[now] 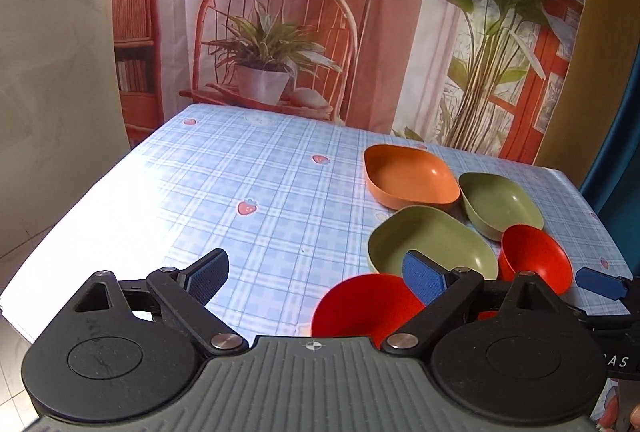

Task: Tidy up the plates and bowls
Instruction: 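Move both tools forward toward the red bowls, then grasp the rim of a red bowl with the left tool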

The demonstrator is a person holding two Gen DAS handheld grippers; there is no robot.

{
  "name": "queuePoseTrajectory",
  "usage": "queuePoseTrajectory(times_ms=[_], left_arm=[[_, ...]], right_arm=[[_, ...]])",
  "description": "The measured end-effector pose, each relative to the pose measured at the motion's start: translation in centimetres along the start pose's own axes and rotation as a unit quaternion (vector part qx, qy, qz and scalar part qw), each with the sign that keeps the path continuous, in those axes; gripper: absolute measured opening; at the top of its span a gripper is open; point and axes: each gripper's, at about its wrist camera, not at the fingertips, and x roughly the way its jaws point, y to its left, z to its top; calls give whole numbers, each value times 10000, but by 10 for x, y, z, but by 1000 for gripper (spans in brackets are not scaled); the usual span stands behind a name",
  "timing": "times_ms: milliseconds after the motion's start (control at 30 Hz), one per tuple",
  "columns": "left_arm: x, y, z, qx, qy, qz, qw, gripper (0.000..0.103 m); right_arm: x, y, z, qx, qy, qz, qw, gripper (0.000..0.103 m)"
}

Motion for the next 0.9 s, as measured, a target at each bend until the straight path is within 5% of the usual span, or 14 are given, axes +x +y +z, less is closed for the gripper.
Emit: queuePoseTrajectory(times_ms=[167, 433, 700, 900], left_arm=[[-5, 5, 7, 95, -234, 97, 9996, 95], [12, 5, -10, 142, 159, -95, 9997, 86], [25, 14, -22, -100, 523, -282, 9982, 64], [38, 19, -31, -291, 840, -430, 9951, 53]], right_arm=[[8, 3, 6, -25, 110, 76, 9999, 96], [24, 15, 12, -281, 293, 246, 9989, 82], [44, 32, 12, -599, 560, 551, 9951, 49], [57, 48, 7, -885, 799, 797, 9897, 36]])
